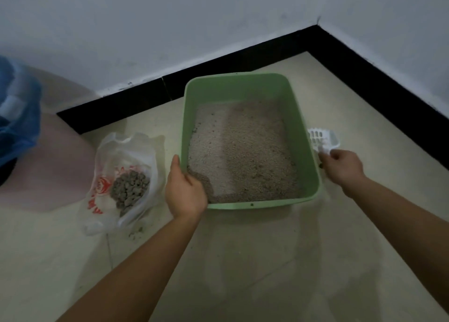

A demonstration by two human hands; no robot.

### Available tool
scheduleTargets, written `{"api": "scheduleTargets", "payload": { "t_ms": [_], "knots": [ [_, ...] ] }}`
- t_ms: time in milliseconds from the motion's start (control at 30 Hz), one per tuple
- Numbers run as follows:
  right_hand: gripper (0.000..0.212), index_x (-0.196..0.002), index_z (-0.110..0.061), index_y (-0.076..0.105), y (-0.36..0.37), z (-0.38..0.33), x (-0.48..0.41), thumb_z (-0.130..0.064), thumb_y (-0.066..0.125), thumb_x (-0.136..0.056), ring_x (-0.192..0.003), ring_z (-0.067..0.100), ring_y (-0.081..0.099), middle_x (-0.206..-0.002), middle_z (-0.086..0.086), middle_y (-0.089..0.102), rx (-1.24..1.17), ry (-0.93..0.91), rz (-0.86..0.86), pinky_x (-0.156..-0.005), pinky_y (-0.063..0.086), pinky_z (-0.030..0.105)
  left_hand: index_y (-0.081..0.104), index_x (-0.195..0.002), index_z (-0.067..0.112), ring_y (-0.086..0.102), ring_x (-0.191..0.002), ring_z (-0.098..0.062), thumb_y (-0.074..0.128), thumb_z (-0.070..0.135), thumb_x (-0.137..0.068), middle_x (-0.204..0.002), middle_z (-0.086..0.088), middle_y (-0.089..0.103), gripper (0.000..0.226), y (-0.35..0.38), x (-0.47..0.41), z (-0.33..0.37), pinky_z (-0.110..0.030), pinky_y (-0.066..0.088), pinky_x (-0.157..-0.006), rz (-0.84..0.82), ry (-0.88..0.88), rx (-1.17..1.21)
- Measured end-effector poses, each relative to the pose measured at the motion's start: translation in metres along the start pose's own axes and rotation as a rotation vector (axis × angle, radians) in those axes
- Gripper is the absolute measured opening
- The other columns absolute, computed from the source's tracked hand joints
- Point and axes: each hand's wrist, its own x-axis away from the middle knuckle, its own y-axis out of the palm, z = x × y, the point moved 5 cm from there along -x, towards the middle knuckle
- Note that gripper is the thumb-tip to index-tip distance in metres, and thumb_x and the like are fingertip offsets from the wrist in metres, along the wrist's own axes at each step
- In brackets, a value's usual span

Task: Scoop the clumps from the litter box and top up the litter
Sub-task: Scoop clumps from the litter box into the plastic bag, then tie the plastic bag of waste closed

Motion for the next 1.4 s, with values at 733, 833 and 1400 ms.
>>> {"api": "scheduleTargets", "payload": {
  "t_ms": [733,833,1400],
  "knots": [
    [0.039,-0.094,-0.003,0.066,0.043,-0.117,-0.037,-0.031,0.041,-0.103,-0.077,0.034,0.055,-0.089,0.021,0.062,0.354,-0.512,0.093,-0.065,0.038,0.034,0.03,-0.14,0.002,0.054,-0.109,-0.033,0.037,0.008,-0.097,-0.124,-0.018,0.051,0.044,0.029,-0.039,0.009,-0.044,0.047,-0.094,-0.091,-0.009,0.033],
    [0.038,-0.098,0.001,0.065,0.051,-0.128,-0.046,-0.028,0.04,-0.103,-0.079,0.034,0.055,-0.093,0.022,0.063,0.365,-0.413,0.106,-0.067,0.04,0.035,0.04,-0.125,0.004,0.055,-0.105,-0.037,0.026,0.034,-0.104,-0.113,-0.02,0.055,0.039,0.015,-0.07,0.012,-0.045,0.046,-0.089,-0.329,0.057,-0.108],
    [0.081,-0.154,-0.022,0.024,0.251,-0.33,0.187,-0.04,0.065,-0.086,-0.142,0.032,0.025,-0.156,0.011,0.028,0.823,-1.179,-0.398,-0.113,0.025,0.048,0.063,-0.106,0.022,0.053,-0.102,-0.021,0.031,0.09,-0.071,-0.109,0.004,0.063,0.083,-0.155,-0.057,-0.082,-0.036,0.039,-0.094,-0.715,1.122,-0.948]
  ]
}}
